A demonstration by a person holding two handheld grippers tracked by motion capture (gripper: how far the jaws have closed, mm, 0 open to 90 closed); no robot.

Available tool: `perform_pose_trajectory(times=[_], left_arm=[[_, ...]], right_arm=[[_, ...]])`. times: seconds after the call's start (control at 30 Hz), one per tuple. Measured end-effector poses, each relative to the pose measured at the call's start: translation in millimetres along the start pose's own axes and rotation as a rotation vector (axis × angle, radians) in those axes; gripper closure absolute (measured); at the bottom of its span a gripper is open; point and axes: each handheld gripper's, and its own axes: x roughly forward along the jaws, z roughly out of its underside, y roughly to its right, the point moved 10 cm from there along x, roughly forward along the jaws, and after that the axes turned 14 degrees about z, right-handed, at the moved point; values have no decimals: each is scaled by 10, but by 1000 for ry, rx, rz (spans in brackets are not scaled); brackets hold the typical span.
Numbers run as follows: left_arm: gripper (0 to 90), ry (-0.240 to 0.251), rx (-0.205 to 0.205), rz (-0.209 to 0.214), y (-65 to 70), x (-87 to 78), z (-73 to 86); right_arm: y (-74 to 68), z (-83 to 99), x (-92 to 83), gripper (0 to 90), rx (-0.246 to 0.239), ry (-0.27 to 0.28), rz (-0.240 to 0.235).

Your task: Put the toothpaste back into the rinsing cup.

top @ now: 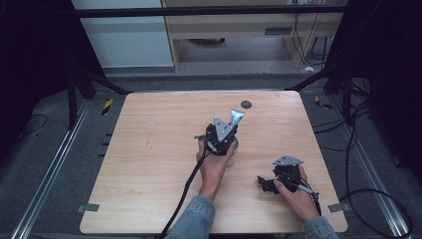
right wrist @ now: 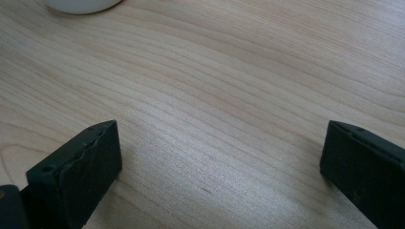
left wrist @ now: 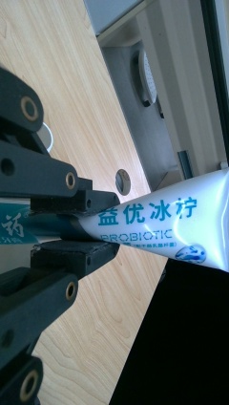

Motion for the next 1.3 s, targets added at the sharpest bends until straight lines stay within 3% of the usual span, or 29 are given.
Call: perform_pose_trajectory(times=[0.57,1.3], left_arm=[[775,6,-4,-4,-9,28,53],[774,16,-1,-44,-6,39,117]], right_arm=[[1,-1,1,6,-1,1,0],[0,0,0,6,0,0,0]])
